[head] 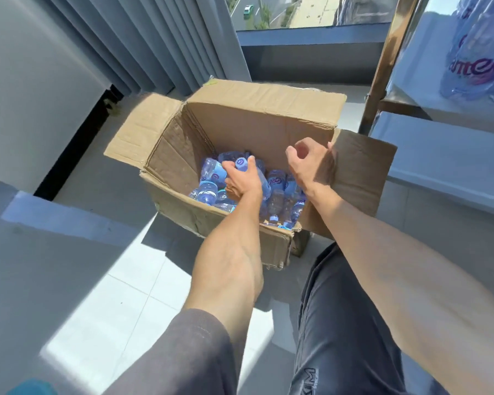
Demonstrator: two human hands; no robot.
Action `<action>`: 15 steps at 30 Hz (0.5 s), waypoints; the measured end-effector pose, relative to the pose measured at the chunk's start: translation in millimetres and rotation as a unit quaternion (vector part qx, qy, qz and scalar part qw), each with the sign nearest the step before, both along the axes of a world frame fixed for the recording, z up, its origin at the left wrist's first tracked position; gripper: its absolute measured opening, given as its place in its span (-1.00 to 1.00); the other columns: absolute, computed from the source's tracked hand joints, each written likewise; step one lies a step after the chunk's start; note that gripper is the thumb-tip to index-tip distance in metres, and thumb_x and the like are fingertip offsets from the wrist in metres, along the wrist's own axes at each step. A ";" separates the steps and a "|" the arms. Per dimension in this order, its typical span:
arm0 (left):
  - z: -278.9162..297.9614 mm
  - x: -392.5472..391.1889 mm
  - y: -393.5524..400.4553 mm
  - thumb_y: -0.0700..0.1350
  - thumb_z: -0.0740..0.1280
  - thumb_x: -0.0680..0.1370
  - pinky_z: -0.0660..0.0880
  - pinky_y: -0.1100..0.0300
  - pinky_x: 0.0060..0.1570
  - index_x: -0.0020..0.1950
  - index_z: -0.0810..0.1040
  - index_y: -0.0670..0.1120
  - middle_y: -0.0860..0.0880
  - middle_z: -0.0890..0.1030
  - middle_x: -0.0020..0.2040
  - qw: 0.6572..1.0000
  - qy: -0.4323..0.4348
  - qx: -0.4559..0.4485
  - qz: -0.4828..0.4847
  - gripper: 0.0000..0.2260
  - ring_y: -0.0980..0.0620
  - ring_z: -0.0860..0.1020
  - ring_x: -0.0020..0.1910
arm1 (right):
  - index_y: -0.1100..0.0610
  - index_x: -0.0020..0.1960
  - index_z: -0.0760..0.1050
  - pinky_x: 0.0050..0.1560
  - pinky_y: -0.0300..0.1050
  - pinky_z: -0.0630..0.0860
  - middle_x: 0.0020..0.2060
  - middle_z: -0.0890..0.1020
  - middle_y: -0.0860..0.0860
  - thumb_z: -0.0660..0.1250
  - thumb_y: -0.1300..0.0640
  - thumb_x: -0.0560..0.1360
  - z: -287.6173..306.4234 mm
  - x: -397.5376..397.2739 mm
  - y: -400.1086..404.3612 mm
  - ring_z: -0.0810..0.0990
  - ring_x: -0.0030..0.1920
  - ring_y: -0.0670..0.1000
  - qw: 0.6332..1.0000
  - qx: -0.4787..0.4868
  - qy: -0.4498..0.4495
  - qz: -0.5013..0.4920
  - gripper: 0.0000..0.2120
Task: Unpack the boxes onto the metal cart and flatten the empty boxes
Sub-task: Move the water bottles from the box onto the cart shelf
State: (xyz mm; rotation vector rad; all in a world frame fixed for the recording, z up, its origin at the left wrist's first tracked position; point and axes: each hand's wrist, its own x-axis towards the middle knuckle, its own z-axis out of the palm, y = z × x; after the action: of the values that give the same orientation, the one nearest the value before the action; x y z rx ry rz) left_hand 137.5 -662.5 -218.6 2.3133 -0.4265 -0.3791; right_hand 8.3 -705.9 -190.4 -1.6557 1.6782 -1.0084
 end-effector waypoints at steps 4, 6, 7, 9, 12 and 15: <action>25.9 -37.8 10.7 0.28 0.38 0.47 0.30 0.06 -0.10 0.03 0.48 -0.04 -0.16 0.64 -0.01 0.996 0.006 -0.089 0.022 -0.59 -0.24 0.54 0.08 | 0.08 0.05 0.57 0.10 -0.08 0.50 -0.08 0.64 0.02 0.29 0.07 0.44 22.8 -18.7 27.0 0.60 0.00 0.08 0.975 0.099 -0.180 -0.090 -0.78; 38.5 -59.1 11.9 0.26 0.40 0.47 0.26 0.08 -0.15 -0.03 0.48 -0.07 -0.11 0.64 -0.09 0.991 0.000 -0.131 0.019 -0.60 -0.24 0.55 0.01 | 0.15 0.10 0.58 0.15 -0.10 0.43 0.02 0.65 0.12 0.29 0.17 0.46 34.0 -28.4 43.5 0.58 0.11 0.14 0.966 0.128 -0.190 -0.124 -0.77; 45.4 -68.6 11.3 0.24 0.41 0.47 0.25 0.10 -0.17 -0.07 0.48 -0.08 -0.06 0.62 -0.17 0.988 -0.004 -0.155 0.013 -0.61 -0.22 0.55 -0.03 | 0.19 0.09 0.59 0.08 -0.13 0.41 0.02 0.66 0.15 0.29 0.22 0.47 39.0 -34.0 50.5 0.58 0.11 0.17 0.964 0.136 -0.189 -0.131 -0.78; 61.0 -92.2 10.1 0.23 0.44 0.45 0.24 0.13 -0.21 -0.11 0.50 -0.08 0.07 0.50 -0.31 0.980 -0.015 -0.198 -0.003 -0.62 -0.15 0.54 -0.14 | 0.18 0.06 0.59 -0.09 -0.19 0.36 -0.02 0.67 0.13 0.26 0.28 0.46 51.2 -51.9 64.1 0.59 0.06 0.17 0.965 0.138 -0.183 -0.126 -0.78; 86.7 -122.7 10.9 0.19 0.49 0.41 0.25 0.20 -0.23 -0.12 0.57 -0.08 0.07 0.53 -0.33 0.962 -0.037 -0.267 -0.037 -0.65 -0.05 0.51 -0.24 | 0.20 0.11 0.56 -0.01 -0.10 0.42 0.05 0.65 0.14 0.21 0.29 0.50 68.7 -79.6 76.1 0.58 0.09 0.18 0.968 0.124 -0.179 -0.127 -0.76; 118.7 -151.3 18.0 0.19 0.50 0.38 0.36 0.19 -0.15 -0.04 0.64 -0.04 0.02 0.67 -0.17 0.949 -0.050 -0.306 -0.061 -0.66 -0.02 0.54 -0.18 | 0.11 0.11 0.59 0.07 -0.05 0.48 0.05 0.67 0.07 0.22 0.19 0.52 94.9 -112.5 76.9 0.59 0.09 0.11 0.965 0.080 -0.214 -0.127 -0.76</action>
State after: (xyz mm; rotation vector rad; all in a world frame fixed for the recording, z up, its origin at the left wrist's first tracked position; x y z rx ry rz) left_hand -13.8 -644.5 -100.0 1.7069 -0.6392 -0.1535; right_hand -104.2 -629.1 -95.4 -1.0441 1.6451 -1.2136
